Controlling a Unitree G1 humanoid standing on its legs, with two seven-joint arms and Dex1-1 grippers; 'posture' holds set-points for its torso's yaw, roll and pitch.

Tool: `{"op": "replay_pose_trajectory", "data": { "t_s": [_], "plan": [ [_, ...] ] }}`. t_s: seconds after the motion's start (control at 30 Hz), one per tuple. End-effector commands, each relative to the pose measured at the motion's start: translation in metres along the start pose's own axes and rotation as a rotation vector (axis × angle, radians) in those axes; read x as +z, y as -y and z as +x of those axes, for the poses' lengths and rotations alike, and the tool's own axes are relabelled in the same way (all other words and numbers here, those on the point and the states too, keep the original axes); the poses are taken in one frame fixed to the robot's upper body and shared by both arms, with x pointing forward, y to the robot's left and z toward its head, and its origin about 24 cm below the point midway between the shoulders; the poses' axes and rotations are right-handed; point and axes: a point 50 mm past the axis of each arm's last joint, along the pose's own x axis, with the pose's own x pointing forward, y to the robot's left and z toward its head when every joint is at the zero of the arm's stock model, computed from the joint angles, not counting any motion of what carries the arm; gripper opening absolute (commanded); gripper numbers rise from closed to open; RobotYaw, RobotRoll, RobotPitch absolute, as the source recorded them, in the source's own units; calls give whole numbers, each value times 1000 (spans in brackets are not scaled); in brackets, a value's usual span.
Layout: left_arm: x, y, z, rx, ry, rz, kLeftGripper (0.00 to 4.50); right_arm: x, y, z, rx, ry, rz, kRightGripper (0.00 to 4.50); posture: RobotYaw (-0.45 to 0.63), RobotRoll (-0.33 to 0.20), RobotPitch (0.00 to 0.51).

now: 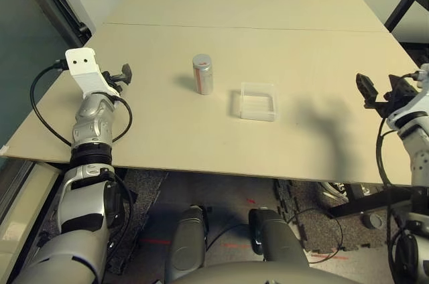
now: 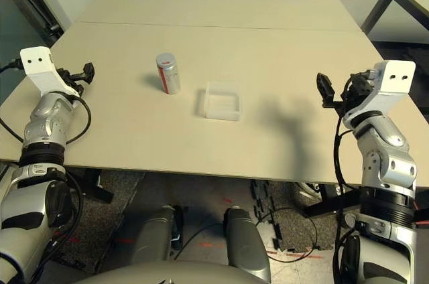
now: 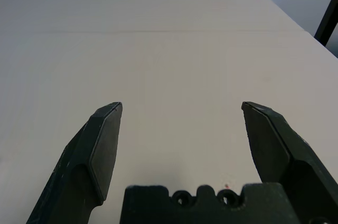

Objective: Pour the medicine from the bottle into the box.

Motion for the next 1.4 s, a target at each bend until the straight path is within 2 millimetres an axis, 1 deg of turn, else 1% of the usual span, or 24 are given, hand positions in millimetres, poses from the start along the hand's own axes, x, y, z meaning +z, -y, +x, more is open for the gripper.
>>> {"op": "replay_pose_trajectory", "data": {
  "t_s": [0.03, 0.17, 0.27, 0.37, 0.43, 0.5, 0.7, 0.93, 1.07, 1.3, 1.4],
  "plan": [
    [20, 12, 0, -186, 33, 53, 4489, 4, -14, 0, 124, -11, -24, 4500, 20, 0, 128],
    [34, 25, -9, -396, 52, 91, 4489, 10, -33, -1, 283, -31, -49, 4500, 24, 0, 108],
    [43, 42, -19, -597, 55, 101, 4489, 19, -51, 0, 389, -10, -54, 4500, 32, 0, 93],
    [43, 57, -28, -765, 27, 147, 4489, 21, -74, -1, 518, -34, -64, 4500, 32, 0, 73],
    [41, 64, -31, -823, 13, 153, 4489, 20, -87, -4, 607, -61, -94, 4500, 17, 0, 70],
    [38, 69, -33, -855, 0, 146, 4489, 22, -95, -7, 662, -83, -114, 4500, 8, 0, 66],
    [24, 76, -29, -876, -26, 145, 4489, 27, -107, -12, 750, -128, -122, 4500, -20, 0, 59],
    [9, 78, -16, -835, -39, 130, 4489, 24, -116, -13, 778, -166, -137, 4500, -58, 0, 55],
    [2, 83, -8, -813, -35, 126, 4489, 22, -117, -11, 798, -184, -166, 4500, -61, 0, 55],
    [-10, 94, 0, -798, -42, 121, 4489, 22, -123, -11, 802, -176, -135, 4500, -69, 0, 63],
    [-11, 97, 3, -800, -42, 121, 4489, 20, -124, -11, 805, -185, -109, 4500, -70, 0, 65]
  ]
}}
